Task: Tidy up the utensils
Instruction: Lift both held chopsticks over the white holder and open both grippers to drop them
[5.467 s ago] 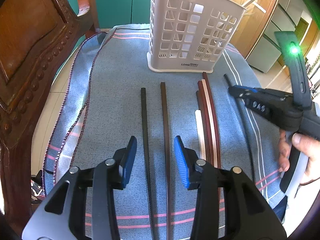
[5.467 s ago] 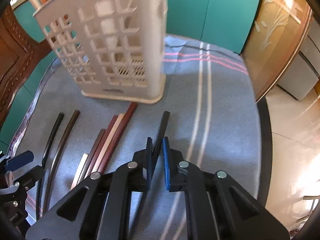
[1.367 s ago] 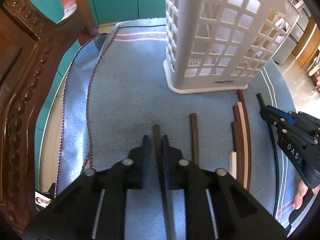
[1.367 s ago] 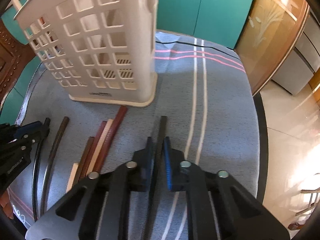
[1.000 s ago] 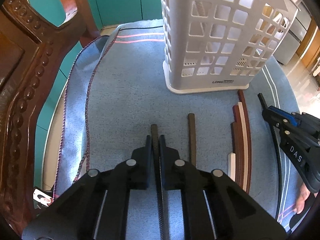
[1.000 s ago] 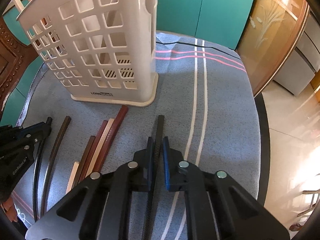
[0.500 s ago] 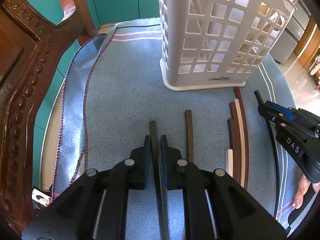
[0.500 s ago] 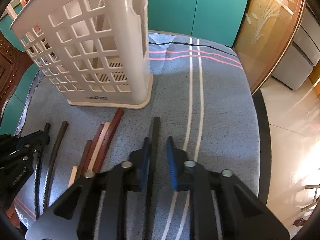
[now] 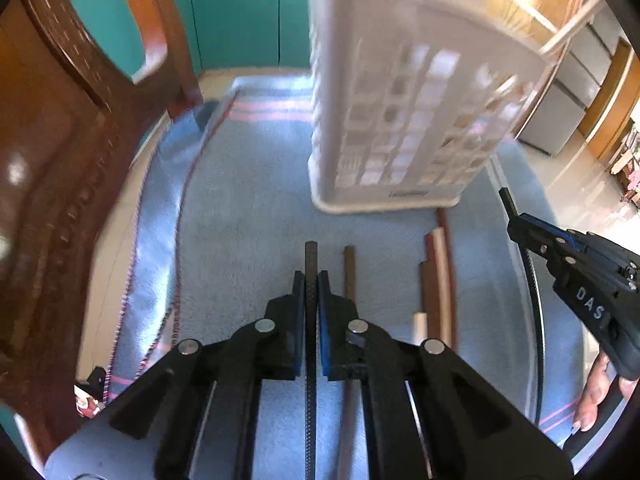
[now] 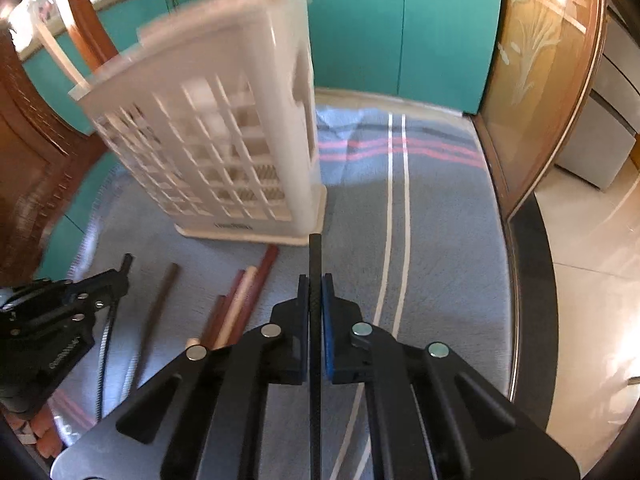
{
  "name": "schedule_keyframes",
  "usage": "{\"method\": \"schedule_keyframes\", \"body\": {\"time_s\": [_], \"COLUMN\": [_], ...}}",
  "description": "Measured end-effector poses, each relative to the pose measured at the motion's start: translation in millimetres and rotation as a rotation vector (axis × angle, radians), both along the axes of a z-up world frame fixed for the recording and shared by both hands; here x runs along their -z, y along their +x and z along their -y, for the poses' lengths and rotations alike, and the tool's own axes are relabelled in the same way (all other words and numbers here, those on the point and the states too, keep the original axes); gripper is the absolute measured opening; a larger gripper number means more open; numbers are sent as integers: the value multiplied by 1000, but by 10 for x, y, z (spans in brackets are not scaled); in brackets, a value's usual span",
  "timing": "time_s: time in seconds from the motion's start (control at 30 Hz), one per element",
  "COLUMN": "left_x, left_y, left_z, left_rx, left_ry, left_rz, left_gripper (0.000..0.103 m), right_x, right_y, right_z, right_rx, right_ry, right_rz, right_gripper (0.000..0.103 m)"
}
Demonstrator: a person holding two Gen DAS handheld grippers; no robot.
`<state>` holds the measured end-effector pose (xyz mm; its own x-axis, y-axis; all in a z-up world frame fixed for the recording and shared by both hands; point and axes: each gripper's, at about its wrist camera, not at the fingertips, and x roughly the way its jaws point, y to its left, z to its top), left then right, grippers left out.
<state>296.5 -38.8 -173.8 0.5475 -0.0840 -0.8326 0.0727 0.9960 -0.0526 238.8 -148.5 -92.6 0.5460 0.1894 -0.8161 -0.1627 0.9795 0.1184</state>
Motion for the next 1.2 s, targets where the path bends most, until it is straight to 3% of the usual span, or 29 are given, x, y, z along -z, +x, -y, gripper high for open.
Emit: {"method": "schedule_keyframes", "body": {"time_s": [0.3, 0.5, 0.67, 0.8, 0.93, 1.1, 1.2], "left_x": [-536, -1290, -1989, -2474, -2677, -2587, -2509], "left_y": [-407, -692, -779, -625, -394, -52, 62], "left_z": [43, -76, -160, -305, -504, -646, -596], "left_rx": [61, 91, 112, 57, -61, -133, -149], "left_ry": [-34, -130, -197, -266, -326, -415, -398], "left_rz": [164, 339, 495, 619, 709, 675, 686], "left_gripper": [7, 7, 7, 7, 7, 7, 7], "right_x": [-838, -1408, -2001, -2449, -2561, -2398, -2284], "right_y": [-498, -856, -820, -699, -559, -218, -92], "right_z": [379, 564, 548, 569, 611, 747, 757], "right_rx": [-31, -27, -46, -8, 80, 161, 203], "right_ry": [177, 279, 337, 389, 414, 490, 470], "right_rz": [198, 336, 458, 589, 657, 655, 707], "right_gripper": [7, 7, 7, 7, 7, 7, 7]}}
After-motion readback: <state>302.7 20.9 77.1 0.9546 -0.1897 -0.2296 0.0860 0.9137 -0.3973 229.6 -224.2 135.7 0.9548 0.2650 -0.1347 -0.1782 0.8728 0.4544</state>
